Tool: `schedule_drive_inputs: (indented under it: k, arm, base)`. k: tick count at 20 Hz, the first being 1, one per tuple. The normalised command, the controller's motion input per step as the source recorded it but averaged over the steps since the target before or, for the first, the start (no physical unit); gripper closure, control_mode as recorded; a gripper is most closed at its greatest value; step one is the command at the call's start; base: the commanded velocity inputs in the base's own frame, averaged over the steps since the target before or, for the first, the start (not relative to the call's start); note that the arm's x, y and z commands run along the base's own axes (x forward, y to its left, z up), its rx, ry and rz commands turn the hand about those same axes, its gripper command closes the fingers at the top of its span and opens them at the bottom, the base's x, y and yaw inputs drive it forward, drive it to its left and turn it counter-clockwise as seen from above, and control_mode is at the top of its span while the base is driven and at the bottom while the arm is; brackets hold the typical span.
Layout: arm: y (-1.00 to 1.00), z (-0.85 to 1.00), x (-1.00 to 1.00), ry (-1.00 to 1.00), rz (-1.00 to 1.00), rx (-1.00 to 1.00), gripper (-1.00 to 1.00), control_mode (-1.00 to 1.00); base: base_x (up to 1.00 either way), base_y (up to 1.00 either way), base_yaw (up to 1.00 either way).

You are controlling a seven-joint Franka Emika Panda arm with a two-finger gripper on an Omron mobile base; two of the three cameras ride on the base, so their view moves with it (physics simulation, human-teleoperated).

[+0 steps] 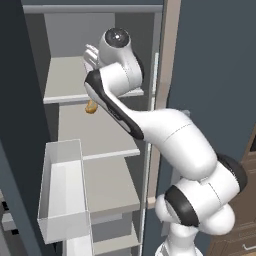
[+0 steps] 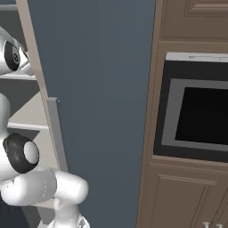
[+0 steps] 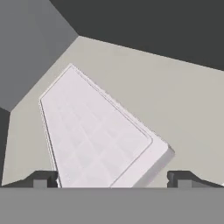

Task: Open the freezer door, pick up the ice cube tray from the freezer, and place it on the dining counter.

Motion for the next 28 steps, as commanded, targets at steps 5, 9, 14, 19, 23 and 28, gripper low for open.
schedule_drive_inputs:
  k: [5, 9, 14, 19, 23, 28]
  arm:
    - [0.09, -0.03, 0.64, 0.11, -0.06, 0.00, -1.00, -1.00]
    - [0.09, -0.12, 0.42, 0.17, -0.01, 0.00, -1.00, -1.00]
    - [0.03, -0.27, 0.12, 0.13, 0.00, 0.00, -1.00, -1.00]
    - [0.01, -0.25, 0.06, 0.05, 0.00, 0.00, -1.00, -1.00]
    - [0.00, -0.35, 0.12, 0.00, 0.00, 0.00, -1.00, -1.00]
    - [0.00, -0.42, 0.10, 0.00, 0.00, 0.00, -1.00, -1.00]
  base:
    - [0.00, 0.00, 0.00]
    - [0.00, 0.00, 0.00]
    - [0.00, 0.00, 0.00]
    - [0.00, 0.00, 0.00]
    - [0.00, 0.00, 0.00]
    - [0.00, 0.00, 0.00]
